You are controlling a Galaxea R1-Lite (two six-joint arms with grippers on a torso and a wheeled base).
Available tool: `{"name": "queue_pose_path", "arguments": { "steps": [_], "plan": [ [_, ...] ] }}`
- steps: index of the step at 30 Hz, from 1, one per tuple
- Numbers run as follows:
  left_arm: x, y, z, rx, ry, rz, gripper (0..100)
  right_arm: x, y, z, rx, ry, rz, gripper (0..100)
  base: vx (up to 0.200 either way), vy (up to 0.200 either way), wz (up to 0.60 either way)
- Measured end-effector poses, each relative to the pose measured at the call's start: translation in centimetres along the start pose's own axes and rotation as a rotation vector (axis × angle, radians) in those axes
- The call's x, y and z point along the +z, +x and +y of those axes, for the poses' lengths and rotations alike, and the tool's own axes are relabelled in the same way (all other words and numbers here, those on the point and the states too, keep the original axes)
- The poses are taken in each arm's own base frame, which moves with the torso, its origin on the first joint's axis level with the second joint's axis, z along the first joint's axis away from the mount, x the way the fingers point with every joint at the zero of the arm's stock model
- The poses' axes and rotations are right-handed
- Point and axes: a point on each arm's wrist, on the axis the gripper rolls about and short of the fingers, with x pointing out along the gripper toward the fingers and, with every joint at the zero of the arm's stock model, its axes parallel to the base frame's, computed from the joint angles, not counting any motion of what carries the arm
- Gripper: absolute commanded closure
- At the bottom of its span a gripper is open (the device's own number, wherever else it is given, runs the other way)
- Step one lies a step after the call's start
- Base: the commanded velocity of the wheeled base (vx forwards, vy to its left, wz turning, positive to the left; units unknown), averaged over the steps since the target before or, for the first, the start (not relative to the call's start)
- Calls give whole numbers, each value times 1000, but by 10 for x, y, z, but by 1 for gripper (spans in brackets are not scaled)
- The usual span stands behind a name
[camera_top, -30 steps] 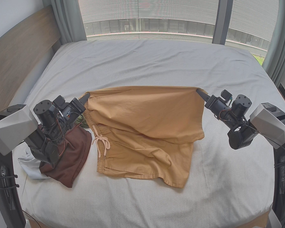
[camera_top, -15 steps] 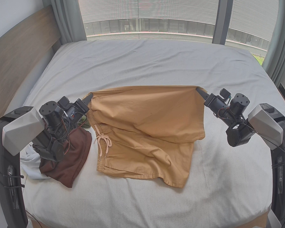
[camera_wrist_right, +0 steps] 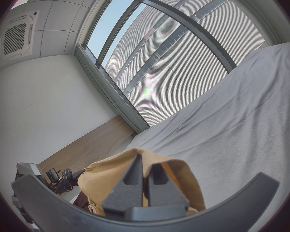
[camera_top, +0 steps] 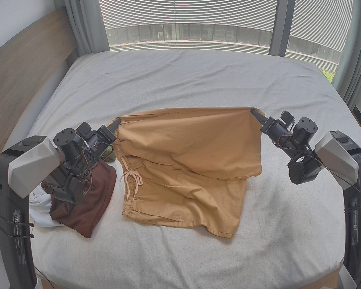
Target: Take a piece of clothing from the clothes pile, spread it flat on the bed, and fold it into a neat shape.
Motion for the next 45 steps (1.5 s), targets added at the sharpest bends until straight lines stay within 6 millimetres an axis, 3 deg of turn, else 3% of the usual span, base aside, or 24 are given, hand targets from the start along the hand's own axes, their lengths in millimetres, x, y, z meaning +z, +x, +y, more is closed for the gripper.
{"name": "queue_pose_path", "arguments": {
  "steps": [1,2,14,28,37,45],
  "plan": [
    [0,0,0,-1,0,-1,0,0,0,-1,-1,0,-1,100,0,0,0],
    [0,1,0,0,1,-3,0,1,0,-3,-5,-2,-4,0,0,0,0],
    [-4,13,-3,9,-11,17,0,9,-3,-19,-38,-28,-56,0,0,0,0],
    [-6,16,5,133,-30,25,0,-16,-34,-12,-114,-36,58,0,0,0,0],
    [-18,-16,-6,121,-36,88,0,-38,-62,-8,-171,-16,149,0,0,0,0],
    [-33,-51,-13,114,-15,188,0,-72,-93,-11,-216,-138,297,0,0,0,0]
  ]
}}
